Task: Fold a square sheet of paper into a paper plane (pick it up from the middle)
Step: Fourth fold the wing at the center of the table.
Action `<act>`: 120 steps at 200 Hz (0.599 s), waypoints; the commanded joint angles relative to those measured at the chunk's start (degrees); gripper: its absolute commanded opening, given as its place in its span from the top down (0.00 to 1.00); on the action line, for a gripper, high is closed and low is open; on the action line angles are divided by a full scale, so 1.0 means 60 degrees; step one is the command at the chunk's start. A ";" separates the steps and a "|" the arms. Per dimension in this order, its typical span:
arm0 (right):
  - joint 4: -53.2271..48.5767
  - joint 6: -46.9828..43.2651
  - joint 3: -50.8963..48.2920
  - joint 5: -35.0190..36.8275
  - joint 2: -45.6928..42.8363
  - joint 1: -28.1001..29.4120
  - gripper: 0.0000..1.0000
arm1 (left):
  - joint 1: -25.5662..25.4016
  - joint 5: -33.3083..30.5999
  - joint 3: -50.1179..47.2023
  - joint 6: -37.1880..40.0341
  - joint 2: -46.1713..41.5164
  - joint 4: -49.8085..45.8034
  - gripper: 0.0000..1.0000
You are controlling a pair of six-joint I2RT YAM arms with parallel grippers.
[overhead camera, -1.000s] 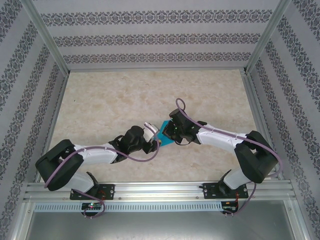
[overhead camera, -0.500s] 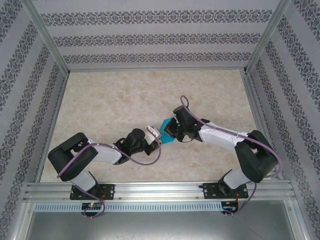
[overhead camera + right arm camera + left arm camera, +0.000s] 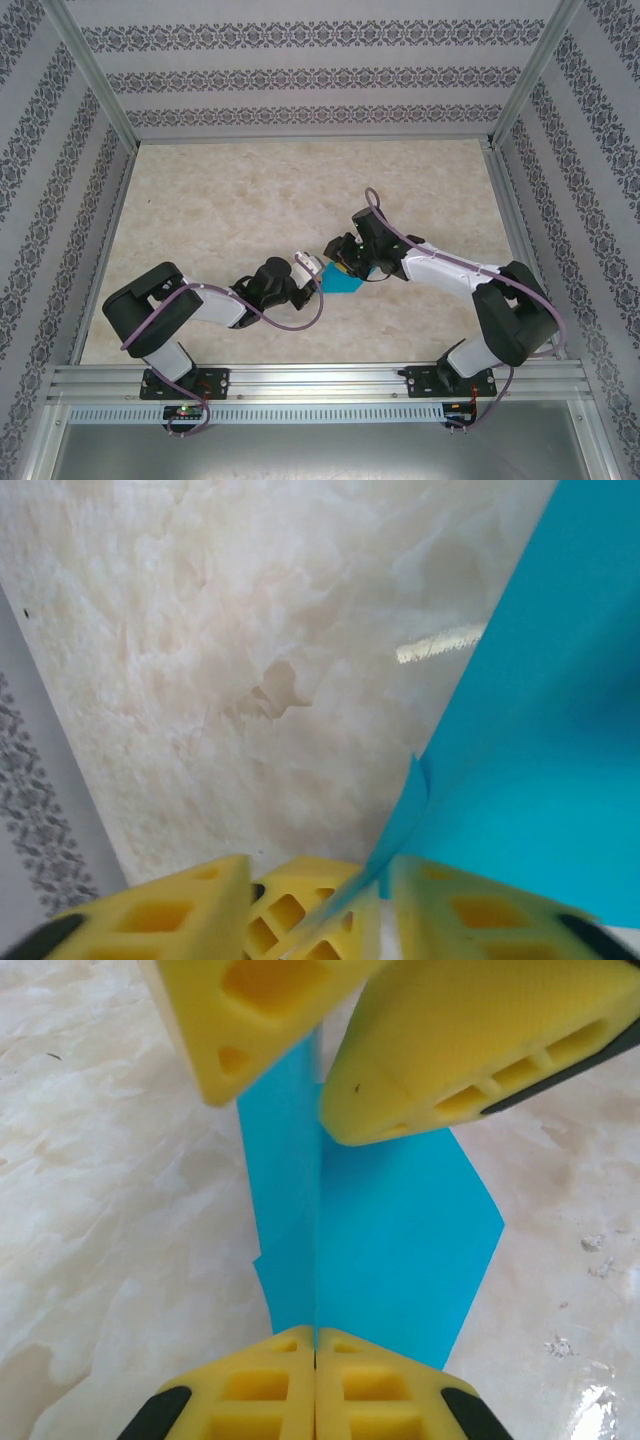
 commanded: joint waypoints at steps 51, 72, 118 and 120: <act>-0.0079 -0.2381 -0.1707 0.0593 -0.2414 -0.0524 0.47 | -0.0200 0.0093 0.0550 -0.1688 0.0081 -0.1051 0.96; -0.0260 -0.2138 -0.2238 0.0832 -0.2511 -0.0519 0.52 | -0.0328 -0.0331 0.0621 -0.1979 0.0106 -0.1310 0.97; -0.0286 -0.2093 -0.1985 0.1107 -0.1206 -0.0543 0.78 | -0.0446 -0.0282 0.0918 -0.2143 0.0295 -0.1725 0.97; -0.0279 -0.2107 -0.1956 0.1124 -0.1143 -0.0545 0.79 | -0.0447 -0.0288 0.0934 -0.2153 0.0304 -0.1754 0.97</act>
